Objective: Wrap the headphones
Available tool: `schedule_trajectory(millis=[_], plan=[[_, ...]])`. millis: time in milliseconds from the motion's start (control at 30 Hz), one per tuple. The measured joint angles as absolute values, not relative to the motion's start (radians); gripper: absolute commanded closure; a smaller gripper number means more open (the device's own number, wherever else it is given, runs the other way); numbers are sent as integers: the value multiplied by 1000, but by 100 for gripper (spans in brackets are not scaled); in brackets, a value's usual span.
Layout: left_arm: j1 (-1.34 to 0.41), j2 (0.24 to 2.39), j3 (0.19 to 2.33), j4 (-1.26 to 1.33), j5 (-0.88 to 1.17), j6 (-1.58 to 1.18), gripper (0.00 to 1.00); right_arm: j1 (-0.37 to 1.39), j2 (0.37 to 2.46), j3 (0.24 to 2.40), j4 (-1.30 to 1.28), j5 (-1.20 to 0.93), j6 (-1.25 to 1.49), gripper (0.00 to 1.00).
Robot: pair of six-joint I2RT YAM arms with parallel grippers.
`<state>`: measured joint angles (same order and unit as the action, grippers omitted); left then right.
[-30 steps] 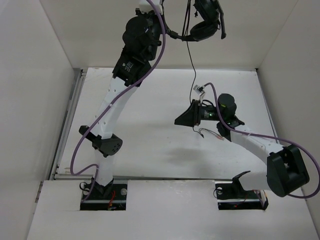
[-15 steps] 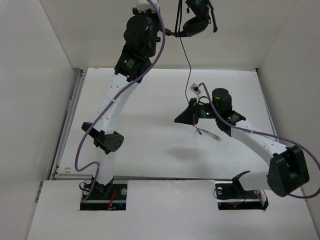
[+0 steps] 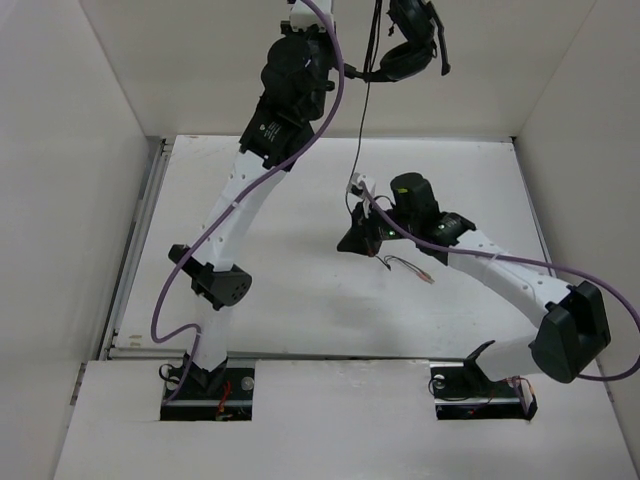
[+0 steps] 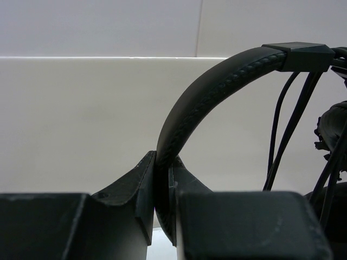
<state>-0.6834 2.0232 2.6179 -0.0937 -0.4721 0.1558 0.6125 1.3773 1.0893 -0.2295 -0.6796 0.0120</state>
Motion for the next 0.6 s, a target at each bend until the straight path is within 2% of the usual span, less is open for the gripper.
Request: schedule_trajectory(millis=[367,600], plan=[[-672,2048,2603,-85,-474,155,99,657,1415,1213,-397,-596,-138,98],[-622,2049,2402,-39,-477,166,99,658,1430,1483,-618,-462,-353,98]])
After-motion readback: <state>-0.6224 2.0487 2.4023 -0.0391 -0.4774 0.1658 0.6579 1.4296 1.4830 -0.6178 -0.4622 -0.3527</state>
